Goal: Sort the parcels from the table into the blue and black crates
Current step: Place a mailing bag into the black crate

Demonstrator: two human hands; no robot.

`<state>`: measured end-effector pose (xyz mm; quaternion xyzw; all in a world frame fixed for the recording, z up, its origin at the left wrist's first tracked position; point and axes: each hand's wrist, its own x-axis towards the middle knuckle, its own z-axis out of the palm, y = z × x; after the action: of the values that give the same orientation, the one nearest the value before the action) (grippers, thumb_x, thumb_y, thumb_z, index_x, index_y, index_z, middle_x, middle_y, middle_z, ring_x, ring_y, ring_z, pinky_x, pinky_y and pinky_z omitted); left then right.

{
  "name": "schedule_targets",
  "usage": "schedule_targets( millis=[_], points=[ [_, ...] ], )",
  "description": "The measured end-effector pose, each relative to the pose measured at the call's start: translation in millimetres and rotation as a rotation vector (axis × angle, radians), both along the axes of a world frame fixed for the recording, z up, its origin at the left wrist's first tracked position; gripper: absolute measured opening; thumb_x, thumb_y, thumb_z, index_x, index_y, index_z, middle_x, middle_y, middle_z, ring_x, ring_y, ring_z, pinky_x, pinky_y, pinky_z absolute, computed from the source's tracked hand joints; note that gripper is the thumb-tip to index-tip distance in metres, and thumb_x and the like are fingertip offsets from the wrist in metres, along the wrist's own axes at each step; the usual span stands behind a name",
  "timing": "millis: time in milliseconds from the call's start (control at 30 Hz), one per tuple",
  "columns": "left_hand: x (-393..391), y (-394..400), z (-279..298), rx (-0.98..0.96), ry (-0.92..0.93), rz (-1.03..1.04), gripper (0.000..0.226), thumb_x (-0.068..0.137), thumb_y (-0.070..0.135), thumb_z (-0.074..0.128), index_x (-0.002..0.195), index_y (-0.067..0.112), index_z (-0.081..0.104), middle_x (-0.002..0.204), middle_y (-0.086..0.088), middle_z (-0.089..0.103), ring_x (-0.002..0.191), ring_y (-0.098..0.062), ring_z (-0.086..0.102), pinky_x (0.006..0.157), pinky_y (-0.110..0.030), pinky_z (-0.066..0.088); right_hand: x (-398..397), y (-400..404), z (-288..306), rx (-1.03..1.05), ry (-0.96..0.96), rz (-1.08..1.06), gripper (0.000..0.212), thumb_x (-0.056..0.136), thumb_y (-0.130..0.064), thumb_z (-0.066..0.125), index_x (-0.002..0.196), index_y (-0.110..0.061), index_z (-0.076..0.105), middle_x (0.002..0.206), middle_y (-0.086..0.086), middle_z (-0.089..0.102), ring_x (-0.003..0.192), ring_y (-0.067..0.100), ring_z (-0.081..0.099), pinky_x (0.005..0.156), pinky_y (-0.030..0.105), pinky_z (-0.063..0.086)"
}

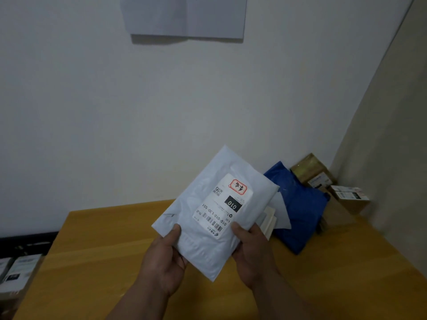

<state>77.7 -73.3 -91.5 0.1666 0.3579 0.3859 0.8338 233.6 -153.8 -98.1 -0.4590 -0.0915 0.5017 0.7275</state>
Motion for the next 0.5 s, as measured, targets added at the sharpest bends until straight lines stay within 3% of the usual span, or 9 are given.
schedule_targets(
  millis=[167,267,400,500],
  points=[
    [-3,4,15,0.114,0.13,0.102,0.028,0.098,0.011,0.052,0.123,0.017,0.06,0.109,-0.008,0.073,0.095,-0.026,0.071,0.077,-0.043,0.058,16,-12,10,0.036,-0.035,0.074,0.045,0.077,-0.017,0.069,0.121,-0.013,0.064,0.118,0.012,0.07,0.105,0.029,0.068,0.097,0.05,0.05],
    [-14,13,29,0.233,0.309,0.097,0.023,0.096,0.011,0.054,0.116,0.018,0.064,0.103,-0.009,0.074,0.094,-0.03,0.07,0.08,-0.045,0.056,41,-24,9,0.066,0.066,0.011,0.038,0.075,-0.018,0.069,0.114,-0.015,0.07,0.11,0.013,0.072,0.095,0.027,0.072,0.078,0.044,0.058],
    [-24,19,40,0.285,0.555,-0.066,0.013,0.094,0.015,0.059,0.105,0.011,0.066,0.09,-0.012,0.075,0.08,-0.033,0.072,0.066,-0.041,0.057,66,-42,5,-0.019,0.045,0.18,0.052,0.076,-0.023,0.07,0.125,-0.009,0.064,0.123,0.022,0.065,0.115,0.043,0.06,0.1,0.062,0.044],
    [-25,18,43,0.322,0.686,-0.046,0.012,0.092,0.018,0.063,0.101,0.012,0.067,0.085,-0.011,0.075,0.078,-0.031,0.071,0.069,-0.043,0.058,58,-47,3,-0.117,-0.044,0.401,0.047,0.079,-0.015,0.066,0.125,-0.005,0.062,0.119,0.022,0.067,0.106,0.041,0.066,0.082,0.052,0.056]
  ],
)
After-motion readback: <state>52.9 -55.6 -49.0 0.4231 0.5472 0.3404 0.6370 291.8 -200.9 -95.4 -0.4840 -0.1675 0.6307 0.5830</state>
